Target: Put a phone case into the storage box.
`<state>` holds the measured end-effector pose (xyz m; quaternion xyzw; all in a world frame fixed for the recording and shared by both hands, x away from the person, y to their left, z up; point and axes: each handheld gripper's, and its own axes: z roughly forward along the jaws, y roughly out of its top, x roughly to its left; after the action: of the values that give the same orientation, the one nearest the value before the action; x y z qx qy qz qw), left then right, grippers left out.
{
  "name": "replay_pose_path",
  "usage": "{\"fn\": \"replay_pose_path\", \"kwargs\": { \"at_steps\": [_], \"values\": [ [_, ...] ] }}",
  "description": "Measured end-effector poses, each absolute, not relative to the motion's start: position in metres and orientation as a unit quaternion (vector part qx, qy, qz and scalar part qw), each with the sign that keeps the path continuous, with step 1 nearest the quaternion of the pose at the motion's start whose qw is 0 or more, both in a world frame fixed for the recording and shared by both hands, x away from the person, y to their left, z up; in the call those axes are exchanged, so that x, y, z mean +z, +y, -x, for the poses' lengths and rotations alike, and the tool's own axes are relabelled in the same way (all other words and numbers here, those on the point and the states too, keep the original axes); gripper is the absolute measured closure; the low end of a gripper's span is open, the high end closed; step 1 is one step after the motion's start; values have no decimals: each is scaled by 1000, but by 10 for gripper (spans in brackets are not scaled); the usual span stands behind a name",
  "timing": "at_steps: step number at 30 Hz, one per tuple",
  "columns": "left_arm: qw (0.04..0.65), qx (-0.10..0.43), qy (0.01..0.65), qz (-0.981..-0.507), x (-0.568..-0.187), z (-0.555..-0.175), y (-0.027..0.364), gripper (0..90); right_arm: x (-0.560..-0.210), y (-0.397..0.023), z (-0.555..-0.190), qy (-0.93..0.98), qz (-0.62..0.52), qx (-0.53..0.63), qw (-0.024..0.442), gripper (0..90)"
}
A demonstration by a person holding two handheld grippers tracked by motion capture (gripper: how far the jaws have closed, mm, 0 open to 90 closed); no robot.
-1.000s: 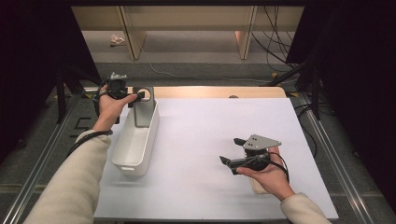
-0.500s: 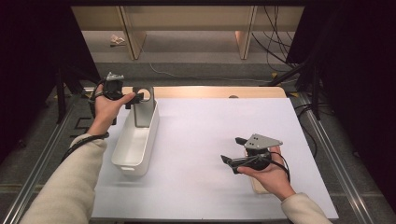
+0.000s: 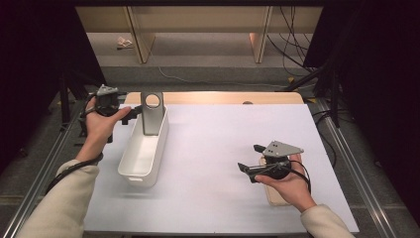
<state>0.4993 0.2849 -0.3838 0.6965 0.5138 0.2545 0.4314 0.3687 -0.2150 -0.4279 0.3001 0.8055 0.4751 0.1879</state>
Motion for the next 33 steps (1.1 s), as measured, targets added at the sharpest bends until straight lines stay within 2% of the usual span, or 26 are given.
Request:
{"fn": "replay_pose_path", "kwargs": {
  "at_steps": [12, 33],
  "values": [
    [450, 239, 517, -688, -392, -453, 299, 0, -427, -228, -370, 800, -319, 469, 196, 164],
    [467, 233, 491, -698, -394, -395, 283, 0, -428, -248, -371, 793, -344, 459, 207, 166]
  ]
}}
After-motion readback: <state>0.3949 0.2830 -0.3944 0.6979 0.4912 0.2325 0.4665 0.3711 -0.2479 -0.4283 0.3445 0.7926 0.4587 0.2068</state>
